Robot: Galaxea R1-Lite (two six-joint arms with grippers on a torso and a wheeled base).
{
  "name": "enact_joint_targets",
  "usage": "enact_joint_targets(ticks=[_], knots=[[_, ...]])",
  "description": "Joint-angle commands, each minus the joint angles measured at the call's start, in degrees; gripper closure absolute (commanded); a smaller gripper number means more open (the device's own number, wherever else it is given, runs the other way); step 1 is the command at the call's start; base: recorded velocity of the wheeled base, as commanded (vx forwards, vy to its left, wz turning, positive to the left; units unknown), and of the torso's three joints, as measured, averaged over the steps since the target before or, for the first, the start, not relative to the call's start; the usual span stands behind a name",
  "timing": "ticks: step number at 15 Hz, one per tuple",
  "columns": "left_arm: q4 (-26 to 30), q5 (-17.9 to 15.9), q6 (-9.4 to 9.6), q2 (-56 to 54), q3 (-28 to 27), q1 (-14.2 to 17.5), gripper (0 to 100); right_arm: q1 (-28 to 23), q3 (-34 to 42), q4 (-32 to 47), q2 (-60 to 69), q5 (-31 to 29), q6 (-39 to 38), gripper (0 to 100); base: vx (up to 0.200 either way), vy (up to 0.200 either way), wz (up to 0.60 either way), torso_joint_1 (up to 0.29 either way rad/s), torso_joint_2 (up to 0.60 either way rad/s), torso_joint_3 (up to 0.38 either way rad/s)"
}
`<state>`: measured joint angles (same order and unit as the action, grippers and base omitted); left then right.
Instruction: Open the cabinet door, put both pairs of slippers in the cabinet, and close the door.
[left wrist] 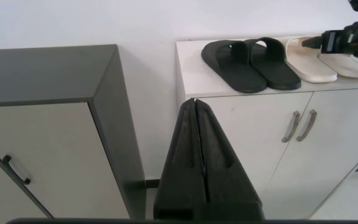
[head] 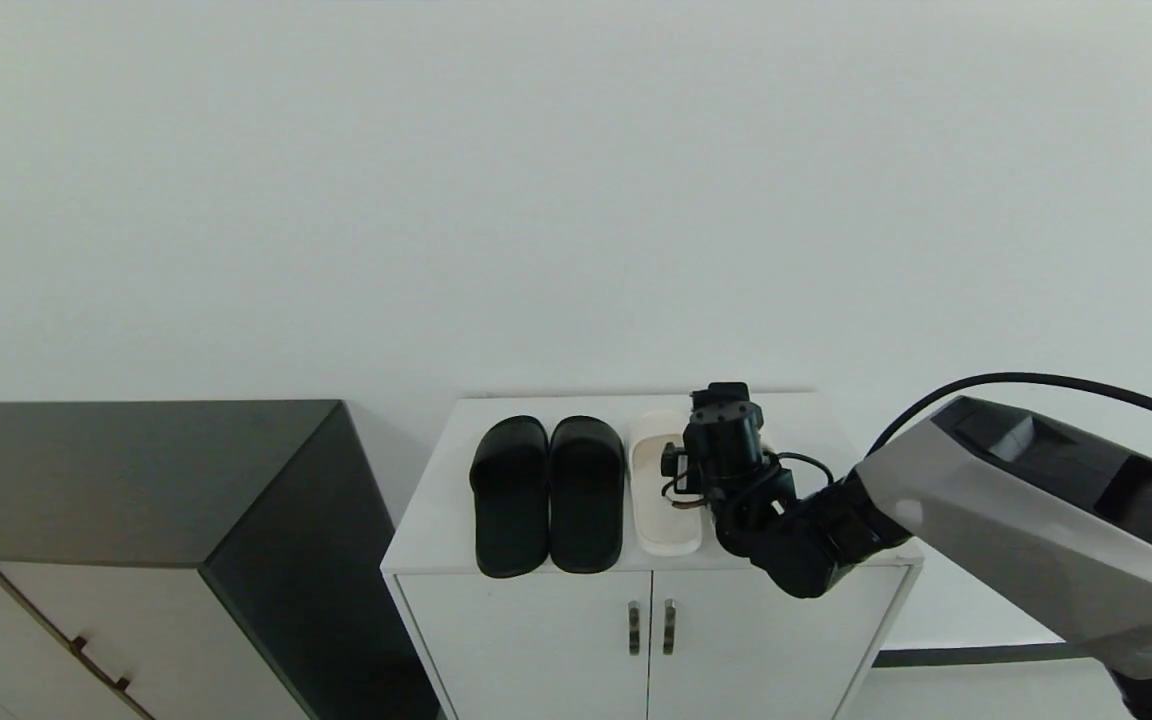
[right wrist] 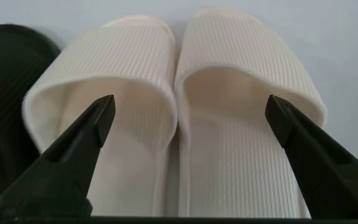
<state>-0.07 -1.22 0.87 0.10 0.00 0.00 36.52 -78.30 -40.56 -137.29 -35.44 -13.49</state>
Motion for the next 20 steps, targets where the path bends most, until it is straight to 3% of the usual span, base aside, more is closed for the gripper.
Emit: enact_joint_targets(ticks=[1, 5, 6, 11, 14, 20], knots=[[-0.01, -0.01, 0.01, -0.01, 0.0, 0.0, 100, -0.75, -2.82, 0.39, -2.37, 0.63, 0.4, 0, 0.0, 0.0, 0.0, 0.0, 0.0, 0.0], [-0.01, -0.01, 0.01, -0.01, 0.0, 0.0, 100, -1.02, -10.56, 4.17, -6.32, 1.42, 0.4, 0, 0.0, 0.0, 0.0, 0.0, 0.0, 0.0], [-0.01, -0.01, 0.01, -0.01, 0.0, 0.0, 100, -1.19, -11.88, 4.35, -7.2, 1.42, 0.4, 100, 0.0, 0.0, 0.0, 0.0, 0.0, 0.0], [-0.01, -0.01, 0.01, -0.01, 0.0, 0.0, 100, -1.28, -12.75, 4.17, -7.47, 1.34, 0.31, 100, 0.0, 0.0, 0.0, 0.0, 0.0, 0.0], [-0.01, -0.01, 0.01, -0.01, 0.0, 0.0, 100, -1.28, -8.89, 3.82, -4.13, 0.9, 0.22, 100, 0.0, 0.0, 0.0, 0.0, 0.0, 0.0], [-0.01, -0.01, 0.01, -0.01, 0.0, 0.0, 100, 0.48, 17.3, -5.5, 15.03, 2.13, 3.91, 100, 0.0, 0.0, 0.0, 0.0, 0.0, 0.0]])
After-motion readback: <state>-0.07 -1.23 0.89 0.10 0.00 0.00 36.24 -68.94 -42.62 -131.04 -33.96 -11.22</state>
